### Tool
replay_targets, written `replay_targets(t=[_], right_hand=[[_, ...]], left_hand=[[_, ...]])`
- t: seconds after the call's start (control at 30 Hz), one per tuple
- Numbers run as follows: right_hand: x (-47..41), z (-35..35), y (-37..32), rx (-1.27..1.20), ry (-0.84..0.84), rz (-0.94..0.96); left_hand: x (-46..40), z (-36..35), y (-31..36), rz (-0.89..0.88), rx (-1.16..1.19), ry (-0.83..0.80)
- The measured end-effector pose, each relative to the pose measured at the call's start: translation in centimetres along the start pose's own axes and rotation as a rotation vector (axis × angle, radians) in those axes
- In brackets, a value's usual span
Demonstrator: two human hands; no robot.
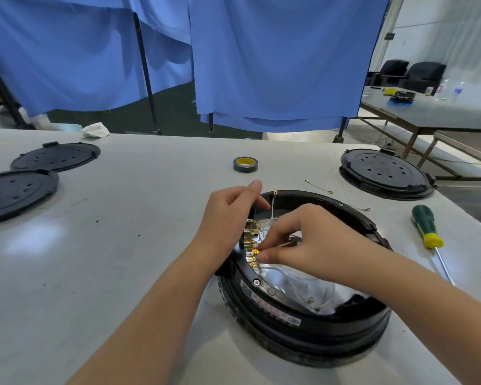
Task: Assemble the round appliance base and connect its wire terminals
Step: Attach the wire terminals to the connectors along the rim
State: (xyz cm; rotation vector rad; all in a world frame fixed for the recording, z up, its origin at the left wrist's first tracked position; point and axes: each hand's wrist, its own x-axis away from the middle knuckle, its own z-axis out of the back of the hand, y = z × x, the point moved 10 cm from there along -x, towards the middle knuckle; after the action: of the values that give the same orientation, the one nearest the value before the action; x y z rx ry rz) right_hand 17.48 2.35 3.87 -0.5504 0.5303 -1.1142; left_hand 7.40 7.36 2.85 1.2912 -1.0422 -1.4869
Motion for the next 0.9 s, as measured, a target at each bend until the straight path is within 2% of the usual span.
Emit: replay_targets(t=[0.47,0.9], right_hand=[[0.10,-0.72,0.94,-0.033,0.024,-0.040],[-0.17,-1.15,0.53,-0.001,0.061,0.013]], left_hand=[[0.01,-0.07,-0.09,-0.006,-0.002,0.010],[-0.26,-0.48,-0.46,-0.021,-0.006,-0.011]])
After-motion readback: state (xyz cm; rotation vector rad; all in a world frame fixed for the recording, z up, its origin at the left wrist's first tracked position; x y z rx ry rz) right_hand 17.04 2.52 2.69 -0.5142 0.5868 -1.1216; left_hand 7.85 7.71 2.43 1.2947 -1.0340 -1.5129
